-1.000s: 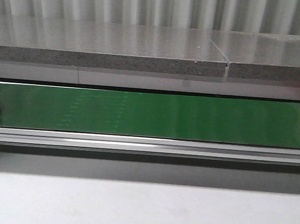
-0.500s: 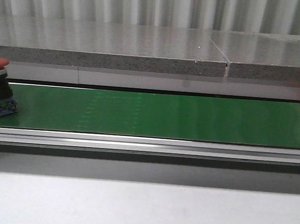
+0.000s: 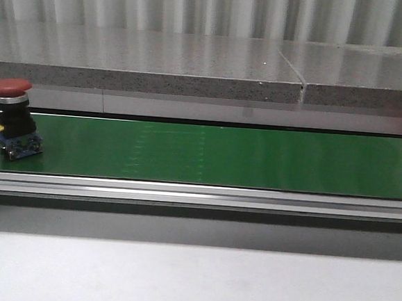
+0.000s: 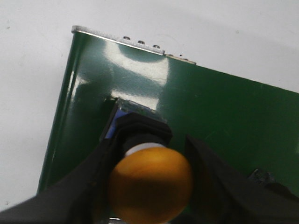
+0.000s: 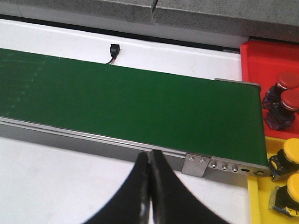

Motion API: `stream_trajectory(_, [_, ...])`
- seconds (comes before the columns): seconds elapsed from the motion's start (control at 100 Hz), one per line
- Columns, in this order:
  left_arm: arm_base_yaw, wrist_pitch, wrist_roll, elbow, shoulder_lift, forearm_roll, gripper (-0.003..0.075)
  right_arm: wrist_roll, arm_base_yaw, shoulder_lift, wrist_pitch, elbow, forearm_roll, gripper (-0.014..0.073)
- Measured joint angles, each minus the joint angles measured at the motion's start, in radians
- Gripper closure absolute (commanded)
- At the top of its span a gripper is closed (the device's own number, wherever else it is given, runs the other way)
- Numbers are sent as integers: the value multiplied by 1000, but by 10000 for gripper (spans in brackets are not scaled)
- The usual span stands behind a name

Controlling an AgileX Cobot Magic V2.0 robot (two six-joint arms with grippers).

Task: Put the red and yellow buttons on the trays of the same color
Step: 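Grasp a yellow push-button with the left gripper and lift it, then set the yellow button on the belt and open the left gripper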

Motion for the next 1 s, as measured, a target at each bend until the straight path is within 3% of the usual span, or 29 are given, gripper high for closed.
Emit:
stream_trajectory(0.23, [0,26,2,4,49,15,654,0,0,0,0,0,0,662])
stream_trajectory(0.3, [0,26,1,6,55,16,618,0,0,0,0,0,0,662])
stream_trajectory(0.37, [0,26,2,6,57,16,524,0,0,0,0,0,0,662])
stream_trajectory(0.49, [0,26,6,6,57,16,287,0,0,0,0,0,0,662])
stream_trajectory(0.59, [0,26,7,4,57,16,184,0,0,0,0,0,0,662])
stream_trajectory(0.81, [-11,-35,17,0,33,19,221,0,0,0,0,0,0,662])
stream_trajectory(1.0, [-57,-97,65,-2,-59,21,316,0,0,0,0,0,0,662])
